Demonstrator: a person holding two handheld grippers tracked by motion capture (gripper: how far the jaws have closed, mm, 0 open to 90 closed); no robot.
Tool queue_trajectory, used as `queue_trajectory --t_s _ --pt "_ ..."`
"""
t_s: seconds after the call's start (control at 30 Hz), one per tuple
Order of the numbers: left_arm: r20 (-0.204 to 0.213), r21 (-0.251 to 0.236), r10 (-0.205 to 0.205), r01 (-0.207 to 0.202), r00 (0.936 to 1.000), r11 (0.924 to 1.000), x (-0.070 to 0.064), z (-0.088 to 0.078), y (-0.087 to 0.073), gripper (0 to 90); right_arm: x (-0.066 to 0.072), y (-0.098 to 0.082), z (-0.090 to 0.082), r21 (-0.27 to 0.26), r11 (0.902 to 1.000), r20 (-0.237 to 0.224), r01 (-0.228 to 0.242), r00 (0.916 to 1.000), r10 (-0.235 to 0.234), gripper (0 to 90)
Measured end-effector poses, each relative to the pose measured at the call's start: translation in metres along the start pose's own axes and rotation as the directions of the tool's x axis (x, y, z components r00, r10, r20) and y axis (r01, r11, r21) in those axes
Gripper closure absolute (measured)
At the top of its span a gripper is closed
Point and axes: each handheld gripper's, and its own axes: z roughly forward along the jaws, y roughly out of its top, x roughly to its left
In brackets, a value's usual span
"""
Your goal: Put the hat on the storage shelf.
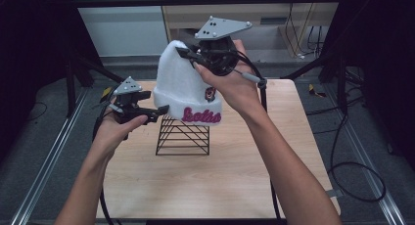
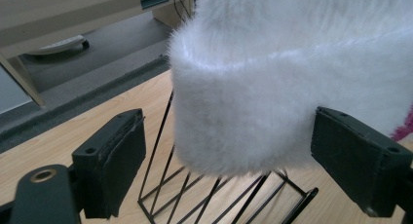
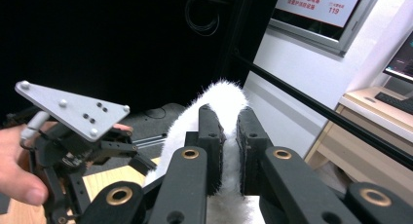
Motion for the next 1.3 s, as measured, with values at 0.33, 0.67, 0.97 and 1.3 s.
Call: queue_trajectory --t_s 0.33,0.67,0.97,1.3 --pt "0.062 0.002 -0.010 0.010 0.9981 1.0000 -0.002 0.005 0.000 23.9 0.004 0.002 0.004 -0.004 1.0000 -0.029 0.007 0.9995 -0.007 83.9" --pt "0.027 -0.026 0.008 -0.008 0.9996 0.9996 -0.007 -0.002 0.004 71.7 -0.001 -0.001 0.001 -0.003 1.0000 -0.021 0.005 0.9998 -0.005 83.8" --pt "-0.037 -0.043 0.021 -0.022 0.9991 0.9988 -0.016 -0.011 0.002 73.3 -0.009 -0.008 0.000 0.009 1.0000 -0.002 0.000 1.0000 0.000 83.7" --pt "-0.078 -0.029 0.030 -0.033 0.9965 0.9990 -0.017 -0.011 -0.005 73.2 -0.014 -0.025 0.011 0.049 0.9987 0.000 -0.010 1.0000 0.010 83.6"
